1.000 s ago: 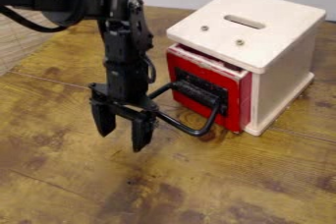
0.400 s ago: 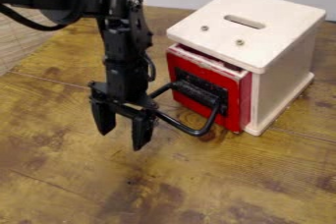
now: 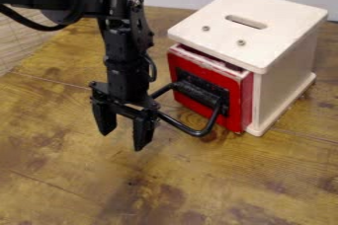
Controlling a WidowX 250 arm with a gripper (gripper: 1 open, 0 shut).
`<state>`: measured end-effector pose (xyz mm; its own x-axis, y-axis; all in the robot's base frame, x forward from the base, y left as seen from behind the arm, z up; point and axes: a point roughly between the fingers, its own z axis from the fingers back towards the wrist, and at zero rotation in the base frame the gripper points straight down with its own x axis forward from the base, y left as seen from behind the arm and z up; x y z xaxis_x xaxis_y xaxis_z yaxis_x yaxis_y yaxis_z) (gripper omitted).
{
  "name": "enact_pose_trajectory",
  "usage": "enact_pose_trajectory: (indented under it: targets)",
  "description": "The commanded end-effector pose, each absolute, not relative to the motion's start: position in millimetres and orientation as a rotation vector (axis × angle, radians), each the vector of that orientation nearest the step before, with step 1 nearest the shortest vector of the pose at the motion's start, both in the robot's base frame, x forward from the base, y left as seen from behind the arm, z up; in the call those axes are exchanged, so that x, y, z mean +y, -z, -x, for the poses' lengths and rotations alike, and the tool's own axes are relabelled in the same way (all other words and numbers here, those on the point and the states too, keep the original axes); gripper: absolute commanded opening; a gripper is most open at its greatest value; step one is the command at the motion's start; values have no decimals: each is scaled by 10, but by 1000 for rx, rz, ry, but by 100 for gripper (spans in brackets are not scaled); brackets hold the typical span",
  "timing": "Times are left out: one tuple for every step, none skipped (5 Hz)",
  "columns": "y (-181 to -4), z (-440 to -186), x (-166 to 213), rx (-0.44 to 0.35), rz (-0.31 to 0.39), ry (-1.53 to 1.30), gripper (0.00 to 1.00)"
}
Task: Close the drawer
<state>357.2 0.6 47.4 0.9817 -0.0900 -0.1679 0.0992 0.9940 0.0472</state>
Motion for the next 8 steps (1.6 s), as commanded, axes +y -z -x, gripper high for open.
enact_pose_trajectory:
  targets:
    - [-796, -3691, 72, 58, -64, 72, 100]
    - [-778, -3718, 82, 54, -66, 65, 100]
    - [-759, -3744, 92, 50, -68, 59, 100]
    - [-734, -3763, 96, 49, -68, 54, 100]
    - [-705, -3783, 99, 49, -67, 48, 100]
    - [-679, -3802, 102, 48, -66, 42, 100]
    - [-653, -3806, 104, 48, -65, 37, 100]
    - [-626, -3801, 106, 48, -64, 31, 100]
